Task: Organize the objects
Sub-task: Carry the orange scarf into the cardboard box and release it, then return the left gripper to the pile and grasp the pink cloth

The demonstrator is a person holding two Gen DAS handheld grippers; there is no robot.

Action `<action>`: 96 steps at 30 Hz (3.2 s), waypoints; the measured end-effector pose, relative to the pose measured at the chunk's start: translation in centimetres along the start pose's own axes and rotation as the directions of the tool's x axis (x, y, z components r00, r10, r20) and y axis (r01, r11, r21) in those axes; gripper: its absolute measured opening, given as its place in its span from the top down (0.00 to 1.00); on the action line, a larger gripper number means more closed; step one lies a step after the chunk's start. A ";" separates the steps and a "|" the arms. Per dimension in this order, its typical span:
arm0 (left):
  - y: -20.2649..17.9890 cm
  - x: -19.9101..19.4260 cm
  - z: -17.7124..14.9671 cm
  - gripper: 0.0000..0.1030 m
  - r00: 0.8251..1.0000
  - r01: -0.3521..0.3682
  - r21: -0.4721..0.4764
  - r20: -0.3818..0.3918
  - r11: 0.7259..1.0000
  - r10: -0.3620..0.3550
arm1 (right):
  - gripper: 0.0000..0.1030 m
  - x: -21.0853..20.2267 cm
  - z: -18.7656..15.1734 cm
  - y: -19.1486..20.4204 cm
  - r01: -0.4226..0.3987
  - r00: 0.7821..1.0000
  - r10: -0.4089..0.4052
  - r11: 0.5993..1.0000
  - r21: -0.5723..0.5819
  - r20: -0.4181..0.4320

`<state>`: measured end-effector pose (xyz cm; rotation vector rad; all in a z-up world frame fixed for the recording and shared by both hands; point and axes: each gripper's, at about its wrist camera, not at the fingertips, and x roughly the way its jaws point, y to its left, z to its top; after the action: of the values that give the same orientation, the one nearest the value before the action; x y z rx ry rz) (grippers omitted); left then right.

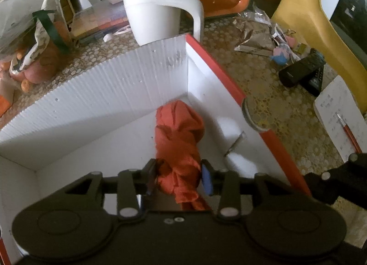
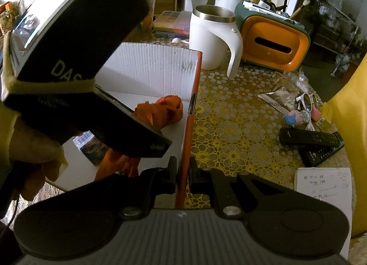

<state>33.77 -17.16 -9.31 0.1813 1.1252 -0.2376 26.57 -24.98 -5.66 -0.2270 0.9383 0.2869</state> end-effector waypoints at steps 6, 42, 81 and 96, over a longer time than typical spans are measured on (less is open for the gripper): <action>0.8 -1.2 -0.1 0.33 0.999 0.021 -0.034 0.044 0.999 -0.019 | 0.90 0.0 -0.1 0.1 0.000 1.000 0.000 1.000 -0.004 0.000; 16.4 -15.2 -7.3 0.22 0.945 -0.132 -0.218 0.268 0.967 0.190 | 0.90 -0.1 -0.3 0.1 0.003 1.000 -0.003 1.000 -0.009 -0.002; 33.9 -4.0 -13.9 0.02 0.914 -0.364 -0.356 0.042 0.861 0.404 | 0.90 -0.6 -1.3 -0.8 0.021 0.999 -0.021 0.999 -0.027 -0.023; 33.5 -4.5 -14.3 0.58 0.905 -0.379 -0.360 0.049 0.852 0.423 | 0.90 -0.7 -1.3 -0.8 0.026 0.999 -0.027 0.999 -0.030 -0.025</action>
<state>28.80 19.15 -10.48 0.0853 0.9583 0.3211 25.43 -26.25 -5.81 -0.2713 0.9562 0.2743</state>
